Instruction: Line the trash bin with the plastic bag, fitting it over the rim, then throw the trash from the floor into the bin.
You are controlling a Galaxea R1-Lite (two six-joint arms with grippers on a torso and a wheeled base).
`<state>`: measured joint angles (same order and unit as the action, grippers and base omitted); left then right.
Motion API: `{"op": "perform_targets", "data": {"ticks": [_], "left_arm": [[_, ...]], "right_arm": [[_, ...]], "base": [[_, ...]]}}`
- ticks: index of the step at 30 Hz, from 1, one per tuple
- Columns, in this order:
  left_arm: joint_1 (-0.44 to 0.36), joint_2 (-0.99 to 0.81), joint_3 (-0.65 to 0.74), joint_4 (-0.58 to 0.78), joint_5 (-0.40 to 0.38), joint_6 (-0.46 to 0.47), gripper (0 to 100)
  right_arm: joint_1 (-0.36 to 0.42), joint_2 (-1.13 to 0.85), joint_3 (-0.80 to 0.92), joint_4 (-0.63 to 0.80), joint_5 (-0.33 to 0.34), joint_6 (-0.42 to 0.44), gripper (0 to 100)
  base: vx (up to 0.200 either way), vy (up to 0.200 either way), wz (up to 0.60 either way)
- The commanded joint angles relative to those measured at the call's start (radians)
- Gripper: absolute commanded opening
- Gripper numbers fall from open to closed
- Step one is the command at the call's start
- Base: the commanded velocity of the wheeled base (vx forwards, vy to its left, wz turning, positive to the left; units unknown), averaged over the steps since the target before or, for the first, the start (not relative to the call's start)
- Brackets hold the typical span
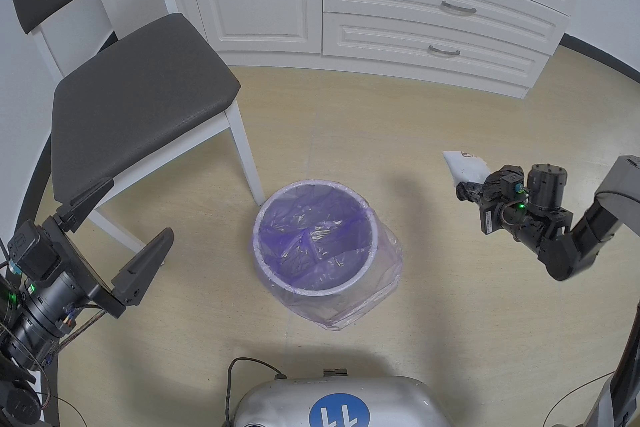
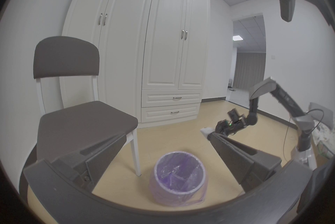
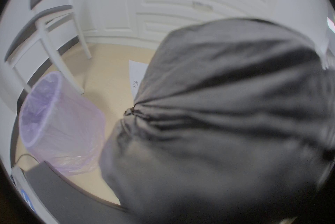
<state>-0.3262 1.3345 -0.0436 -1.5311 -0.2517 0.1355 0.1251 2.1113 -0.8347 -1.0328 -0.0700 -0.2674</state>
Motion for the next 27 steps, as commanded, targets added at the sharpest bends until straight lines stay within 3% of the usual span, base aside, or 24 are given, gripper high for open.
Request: {"op": "perform_targets", "data": {"ticks": [1, 5, 6, 8, 11, 15, 16, 18, 20, 24, 27], "left_arm": [[0.001, -0.006, -0.013, -0.001, 0.068, 0.121, 100], [0.007, -0.008, -0.013, -0.001, 0.101, 0.145, 100], [0.007, -0.008, -0.013, -0.001, 0.101, 0.145, 100], [0.007, -0.015, -0.016, -0.001, 0.101, 0.153, 100], [0.007, -0.024, -0.001, -0.001, 0.101, 0.207, 100], [0.006, -0.032, 0.005, -0.001, 0.101, 0.257, 100], [0.006, -0.028, 0.007, -0.001, 0.103, 0.243, 100], [0.009, -0.023, 0.007, 0.0, 0.103, 0.239, 100], [0.012, -0.021, 0.007, 0.0, 0.103, 0.239, 100], [0.045, -0.017, 0.007, -0.001, 0.103, 0.228, 100], [0.062, -0.017, 0.001, 0.0, 0.101, 0.225, 100]], "right_arm": [[0.205, -0.359, 0.514, -0.492, -0.024, -0.28, 0], [0.327, -0.35, 0.493, -0.513, -0.113, -0.354, 0], [0.327, -0.35, 0.493, -0.513, -0.113, -0.354, 0], [0.37, -0.313, 0.391, -0.449, -0.122, -0.523, 0], [0.41, -0.312, 0.356, -0.363, -0.117, -0.688, 0], [0.423, -0.306, 0.325, -0.293, -0.119, -0.839, 0], [0.421, -0.243, 0.187, -0.259, -0.094, -1.007, 0], [0.423, -0.203, 0.058, -0.188, -0.073, -1.127, 0], [0.424, -0.189, -0.007, -0.127, -0.045, -1.191, 0], [0.458, -0.132, -0.202, 0.076, 0.084, -1.395, 0], [0.484, -0.089, -0.276, 0.146, 0.116, -1.469, 0]], "base": [[0.0, 0.0, 0.0], [0.0, 0.0, 0.0], [0.0, 0.0, 0.0], [0.0, 0.0, 0.0], [0.0, 0.0, 0.0], [0.0, 0.0, 0.0], [0.0, 0.0, 0.0], [0.0, 0.0, 0.0], [0.0, 0.0, 0.0], [0.0, 0.0, 0.0], [0.0, 0.0, 0.0]]}}
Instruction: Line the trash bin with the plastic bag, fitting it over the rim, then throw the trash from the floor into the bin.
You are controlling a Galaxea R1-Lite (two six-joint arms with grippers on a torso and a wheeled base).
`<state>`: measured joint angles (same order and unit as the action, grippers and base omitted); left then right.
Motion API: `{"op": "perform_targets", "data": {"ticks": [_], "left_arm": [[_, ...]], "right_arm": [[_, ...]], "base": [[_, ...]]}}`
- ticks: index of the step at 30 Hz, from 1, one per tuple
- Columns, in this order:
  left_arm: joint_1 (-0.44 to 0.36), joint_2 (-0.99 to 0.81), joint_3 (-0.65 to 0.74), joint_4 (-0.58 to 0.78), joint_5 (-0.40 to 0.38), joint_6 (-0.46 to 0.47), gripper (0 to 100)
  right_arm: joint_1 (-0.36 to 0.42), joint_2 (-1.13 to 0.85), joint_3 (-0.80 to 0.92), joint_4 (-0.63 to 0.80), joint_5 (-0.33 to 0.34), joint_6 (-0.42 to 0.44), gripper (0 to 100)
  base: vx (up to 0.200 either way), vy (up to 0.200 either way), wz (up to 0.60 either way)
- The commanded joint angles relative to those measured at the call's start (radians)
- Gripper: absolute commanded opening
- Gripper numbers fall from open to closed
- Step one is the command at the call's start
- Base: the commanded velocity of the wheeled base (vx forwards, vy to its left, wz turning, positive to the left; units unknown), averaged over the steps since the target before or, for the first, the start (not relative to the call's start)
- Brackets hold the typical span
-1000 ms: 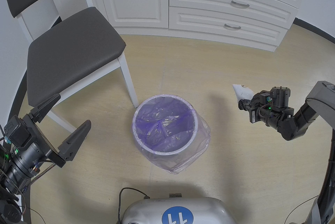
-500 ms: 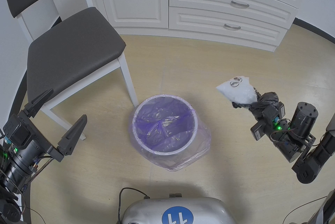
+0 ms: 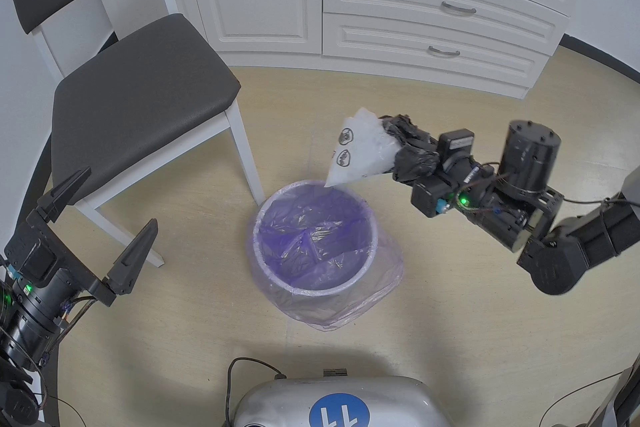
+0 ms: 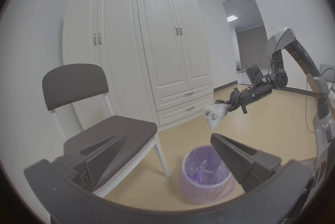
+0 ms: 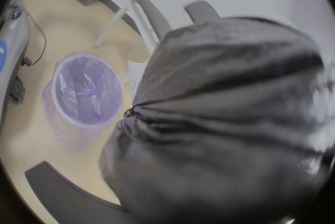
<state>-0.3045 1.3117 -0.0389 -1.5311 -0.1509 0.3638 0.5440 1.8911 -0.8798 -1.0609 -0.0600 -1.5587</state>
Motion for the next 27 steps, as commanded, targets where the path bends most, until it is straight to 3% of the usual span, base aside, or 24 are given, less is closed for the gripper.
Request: {"op": "perform_targets", "data": {"ticks": [1, 8, 18, 27], "left_arm": [[0.048, 0.004, -0.007, 0.0, 0.001, -0.014, 100], [0.053, -0.002, -0.012, -0.001, -0.001, -0.039, 100], [0.059, -0.009, -0.019, -0.001, -0.001, -0.062, 100], [0.059, -0.032, -0.025, -0.001, -0.003, -0.072, 100]], "right_arm": [[0.082, 0.149, -0.242, 0.196, 0.108, -0.195, 0], [0.134, 0.241, -0.278, 0.225, 0.091, -0.199, 0], [0.119, 0.358, -0.393, 0.328, 0.088, -0.201, 0], [0.093, 0.441, -0.413, 0.32, 0.088, -0.199, 0]], "base": [[0.0, 0.0, 0.0], [0.0, 0.0, 0.0], [0.0, 0.0, 0.0], [0.0, 0.0, 0.0]]}}
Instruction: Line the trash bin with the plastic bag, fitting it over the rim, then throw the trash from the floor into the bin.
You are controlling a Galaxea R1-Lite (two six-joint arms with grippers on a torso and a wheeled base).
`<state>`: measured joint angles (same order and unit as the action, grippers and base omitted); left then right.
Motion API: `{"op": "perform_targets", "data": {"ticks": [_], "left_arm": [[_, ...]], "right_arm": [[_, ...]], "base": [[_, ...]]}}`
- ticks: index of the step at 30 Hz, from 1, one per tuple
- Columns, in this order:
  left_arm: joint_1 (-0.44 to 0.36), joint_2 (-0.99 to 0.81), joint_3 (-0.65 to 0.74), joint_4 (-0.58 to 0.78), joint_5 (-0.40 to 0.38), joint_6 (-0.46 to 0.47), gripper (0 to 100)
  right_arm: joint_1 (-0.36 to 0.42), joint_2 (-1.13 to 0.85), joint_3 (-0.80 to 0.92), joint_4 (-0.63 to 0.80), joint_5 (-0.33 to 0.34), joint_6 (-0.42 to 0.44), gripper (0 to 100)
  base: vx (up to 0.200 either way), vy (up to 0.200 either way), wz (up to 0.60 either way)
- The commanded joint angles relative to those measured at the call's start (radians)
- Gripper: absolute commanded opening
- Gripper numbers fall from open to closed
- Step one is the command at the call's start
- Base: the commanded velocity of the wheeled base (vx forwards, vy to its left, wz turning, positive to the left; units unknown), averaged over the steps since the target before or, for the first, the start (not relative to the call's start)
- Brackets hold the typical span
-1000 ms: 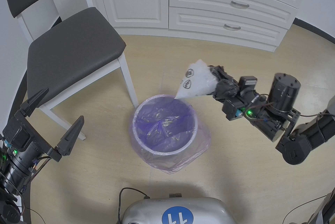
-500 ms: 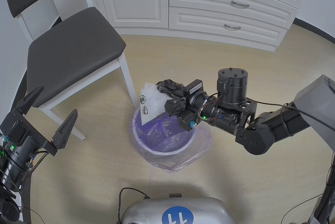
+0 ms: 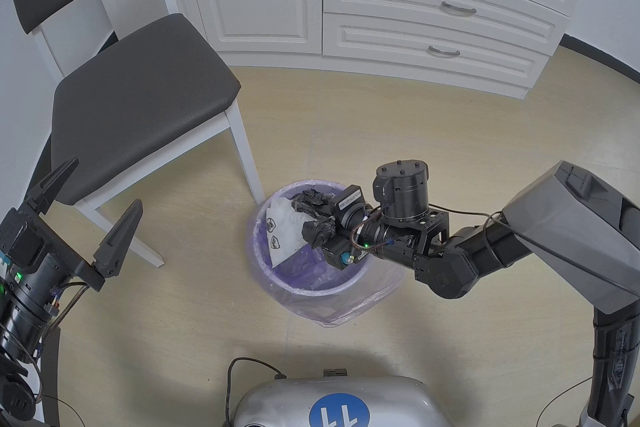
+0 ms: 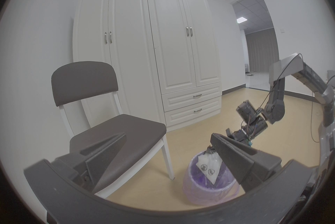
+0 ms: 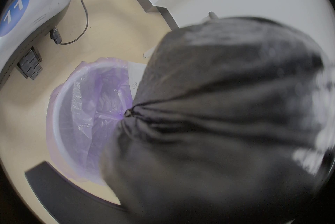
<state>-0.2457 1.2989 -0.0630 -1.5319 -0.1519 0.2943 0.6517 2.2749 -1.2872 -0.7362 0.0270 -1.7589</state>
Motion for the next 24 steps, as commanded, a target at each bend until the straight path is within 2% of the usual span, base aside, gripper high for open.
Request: {"op": "perform_targets", "data": {"ticks": [1, 12, 16, 24], "left_arm": [[0.0, -0.024, 0.0, -0.001, -0.001, -0.004, 100], [-0.001, -0.03, 0.0, -0.001, -0.005, -0.004, 100], [-0.001, -0.03, 0.002, -0.001, -0.003, -0.003, 100], [-0.003, -0.03, 0.003, -0.001, -0.003, -0.004, 100]], "right_arm": [[-0.02, 0.057, -0.003, -0.003, 0.001, 0.001, 0], [-0.104, 0.071, 0.032, 0.008, -0.007, 0.009, 0], [-0.104, 0.081, 0.031, 0.008, -0.029, 0.012, 0], [-0.099, 0.049, 0.085, 0.011, -0.03, 0.012, 0]], "base": [[0.0, 0.0, 0.0], [0.0, 0.0, 0.0], [0.0, 0.0, 0.0], [0.0, 0.0, 0.0]]}}
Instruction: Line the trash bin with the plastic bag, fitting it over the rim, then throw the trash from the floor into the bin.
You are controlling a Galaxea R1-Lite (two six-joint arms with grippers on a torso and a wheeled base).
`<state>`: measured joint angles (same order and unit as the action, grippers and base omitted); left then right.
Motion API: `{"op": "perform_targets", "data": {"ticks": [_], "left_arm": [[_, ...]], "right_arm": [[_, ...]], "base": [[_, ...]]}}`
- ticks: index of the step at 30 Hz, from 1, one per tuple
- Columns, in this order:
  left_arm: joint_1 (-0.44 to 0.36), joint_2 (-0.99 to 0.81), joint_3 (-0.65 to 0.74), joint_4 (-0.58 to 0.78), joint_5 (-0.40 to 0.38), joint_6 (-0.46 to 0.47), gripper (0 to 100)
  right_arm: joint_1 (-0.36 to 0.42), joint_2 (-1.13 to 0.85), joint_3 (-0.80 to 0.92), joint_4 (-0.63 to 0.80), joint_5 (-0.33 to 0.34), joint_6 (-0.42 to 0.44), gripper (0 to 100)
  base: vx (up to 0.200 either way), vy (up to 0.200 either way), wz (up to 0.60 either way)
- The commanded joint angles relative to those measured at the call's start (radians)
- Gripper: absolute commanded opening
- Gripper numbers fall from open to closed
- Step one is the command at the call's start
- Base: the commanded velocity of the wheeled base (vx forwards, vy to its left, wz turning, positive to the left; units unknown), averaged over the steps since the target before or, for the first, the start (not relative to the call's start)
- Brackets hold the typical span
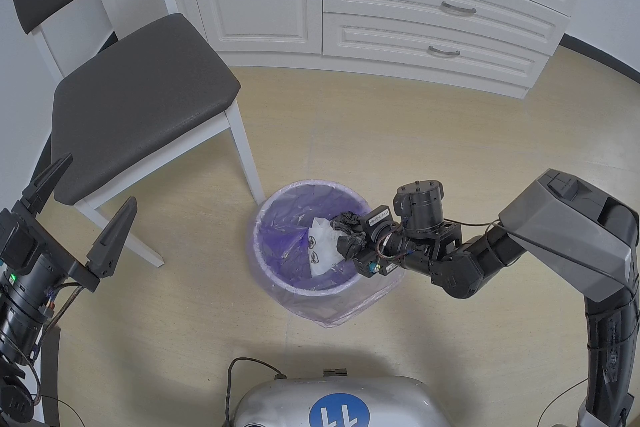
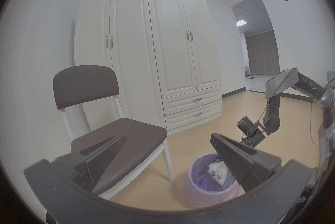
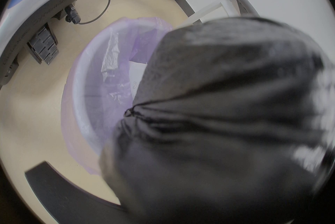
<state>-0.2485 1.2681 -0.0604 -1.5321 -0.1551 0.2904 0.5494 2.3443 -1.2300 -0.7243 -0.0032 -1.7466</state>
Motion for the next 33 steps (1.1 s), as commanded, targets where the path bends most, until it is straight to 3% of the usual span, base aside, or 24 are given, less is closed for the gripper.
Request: {"op": "perform_targets", "data": {"ticks": [1, 8, 23, 33], "left_arm": [[0.0, -0.001, -0.001, 0.0, -0.001, 0.001, 100], [0.0, -0.003, 0.001, 0.0, -0.001, 0.001, 100], [0.0, 0.013, 0.005, 0.0, -0.001, 0.001, 100], [0.0, 0.02, 0.007, 0.001, -0.001, -0.001, 100]], "right_arm": [[0.003, -0.06, 0.089, -0.001, 0.0, -0.001, 0], [0.003, -0.106, 0.164, -0.004, -0.001, -0.001, 0], [0.041, 0.15, -0.24, 0.115, -0.041, 0.009, 0], [0.04, 0.25, -0.301, 0.117, -0.046, 0.009, 0]], "base": [[0.0, 0.0, 0.0], [0.0, 0.0, 0.0], [0.0, 0.0, 0.0], [0.0, 0.0, 0.0]]}}
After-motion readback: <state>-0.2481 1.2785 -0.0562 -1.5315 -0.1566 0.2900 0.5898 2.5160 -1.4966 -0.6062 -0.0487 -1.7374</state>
